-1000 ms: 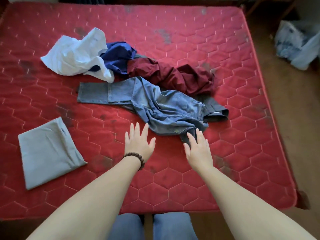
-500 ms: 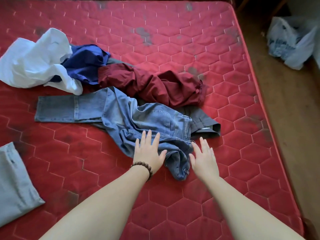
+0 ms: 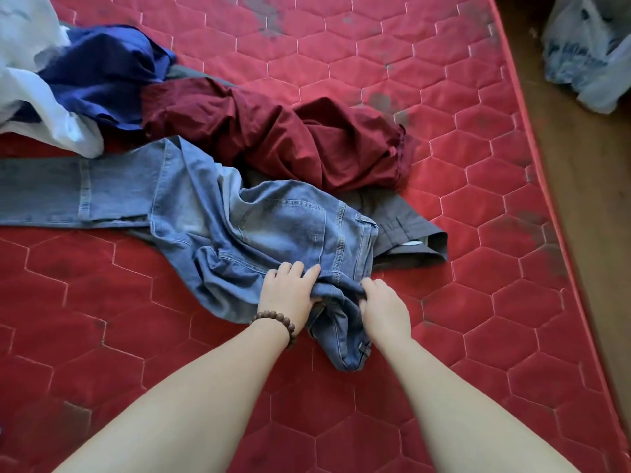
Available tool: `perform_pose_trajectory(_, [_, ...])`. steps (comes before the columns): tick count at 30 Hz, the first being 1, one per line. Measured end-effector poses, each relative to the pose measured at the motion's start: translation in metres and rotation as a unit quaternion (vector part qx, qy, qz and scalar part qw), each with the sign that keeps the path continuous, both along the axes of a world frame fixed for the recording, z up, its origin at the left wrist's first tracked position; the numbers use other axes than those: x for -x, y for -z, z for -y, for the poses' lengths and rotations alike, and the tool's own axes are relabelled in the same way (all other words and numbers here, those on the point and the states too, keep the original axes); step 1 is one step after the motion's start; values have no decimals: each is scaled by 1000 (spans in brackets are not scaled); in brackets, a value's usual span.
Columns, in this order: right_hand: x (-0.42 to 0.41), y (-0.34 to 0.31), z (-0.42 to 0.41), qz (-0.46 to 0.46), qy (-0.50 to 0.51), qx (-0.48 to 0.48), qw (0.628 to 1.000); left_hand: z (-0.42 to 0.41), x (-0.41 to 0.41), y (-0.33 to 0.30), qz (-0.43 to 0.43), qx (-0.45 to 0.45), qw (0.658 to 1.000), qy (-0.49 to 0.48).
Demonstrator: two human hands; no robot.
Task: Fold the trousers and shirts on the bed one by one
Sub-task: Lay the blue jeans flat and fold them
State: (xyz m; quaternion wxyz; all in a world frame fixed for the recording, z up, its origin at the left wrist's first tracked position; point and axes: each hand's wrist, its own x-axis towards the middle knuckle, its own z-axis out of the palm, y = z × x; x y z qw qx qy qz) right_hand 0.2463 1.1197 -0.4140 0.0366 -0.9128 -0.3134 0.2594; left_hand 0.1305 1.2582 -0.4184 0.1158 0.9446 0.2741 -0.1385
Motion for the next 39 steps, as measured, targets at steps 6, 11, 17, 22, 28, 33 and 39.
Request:
perform_pose_trajectory(6, [4,-69,-4,-2,20,-110,994,-12,23,-70,80,19,996,-20])
perform_pose_trajectory(11, [17,-192,-32,-20,22,-233,972,-32,56,-174,187,73,976,-84])
perform_pose_trajectory(17, [60,-356,-87,-27,-2,-313,950,-47,98,-323,340,197,908,-147])
perform_pose_trajectory(22, [100,-470,-131,-96,-21,-361,927,-45,122,-420,378,329,861,-82])
perform_pose_trajectory(28, [133,-546,-151,-164,-35,-442,881,-61,130,-504,496,228,827,-136])
perform_pose_trajectory(33, [146,-553,-133,-123,-71,-436,889,-86,143,-553,511,225,814,-164])
perform_pose_trajectory(39, [171,-541,-108,-80,-98,-404,906,-83,143,-587,541,329,745,-207])
